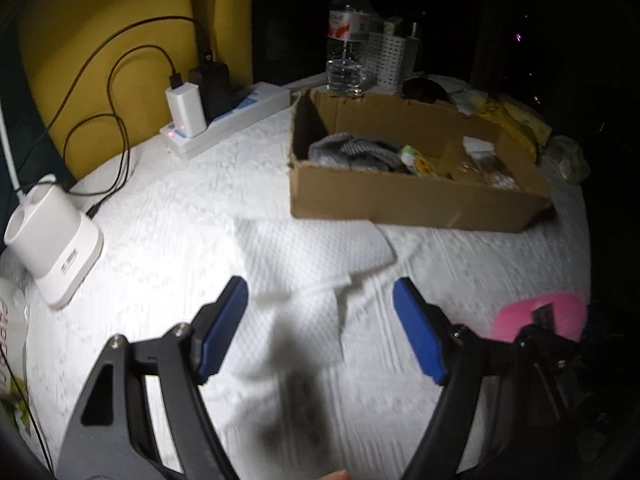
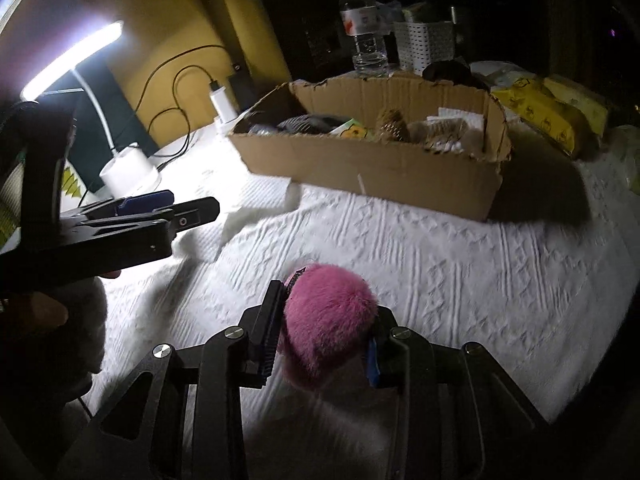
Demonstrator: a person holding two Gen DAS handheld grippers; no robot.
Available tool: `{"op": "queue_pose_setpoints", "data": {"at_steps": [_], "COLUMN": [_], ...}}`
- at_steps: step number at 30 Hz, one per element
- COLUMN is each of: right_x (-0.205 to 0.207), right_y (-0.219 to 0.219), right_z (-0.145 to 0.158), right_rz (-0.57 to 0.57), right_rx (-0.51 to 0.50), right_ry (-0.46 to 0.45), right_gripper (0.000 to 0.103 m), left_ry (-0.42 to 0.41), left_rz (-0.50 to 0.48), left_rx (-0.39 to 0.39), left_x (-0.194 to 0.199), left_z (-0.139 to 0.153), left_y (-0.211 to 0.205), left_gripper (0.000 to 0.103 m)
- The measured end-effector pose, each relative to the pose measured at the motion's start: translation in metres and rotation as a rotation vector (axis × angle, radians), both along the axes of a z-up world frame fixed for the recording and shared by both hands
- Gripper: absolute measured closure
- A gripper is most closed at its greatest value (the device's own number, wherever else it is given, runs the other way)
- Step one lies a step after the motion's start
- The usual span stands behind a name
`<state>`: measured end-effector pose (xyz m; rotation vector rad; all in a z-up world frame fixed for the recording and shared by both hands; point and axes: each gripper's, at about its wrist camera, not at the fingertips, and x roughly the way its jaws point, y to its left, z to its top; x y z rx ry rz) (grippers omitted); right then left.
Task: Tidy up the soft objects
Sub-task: 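Close the right gripper on the pink fuzzy plush and lift it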
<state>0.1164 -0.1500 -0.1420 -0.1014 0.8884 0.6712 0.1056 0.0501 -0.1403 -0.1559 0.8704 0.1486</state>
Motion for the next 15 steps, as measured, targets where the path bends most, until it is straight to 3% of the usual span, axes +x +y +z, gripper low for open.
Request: {"op": "queue_pose_setpoints", "data": {"at_steps": [15], "right_x": [0.04], "right_y": [-0.011], "right_z": [-0.003], "right_rz": [-0.043], "right_rx": [0.006], "right_ry": [0.016], "right_gripper": [0.067], "left_ry": [0.084], "left_rz": [-0.013], "left_rx": [0.01], "left_x": [0.046], "left_z": [-0.038], "left_y": [0.012], "left_gripper": [0.028]}}
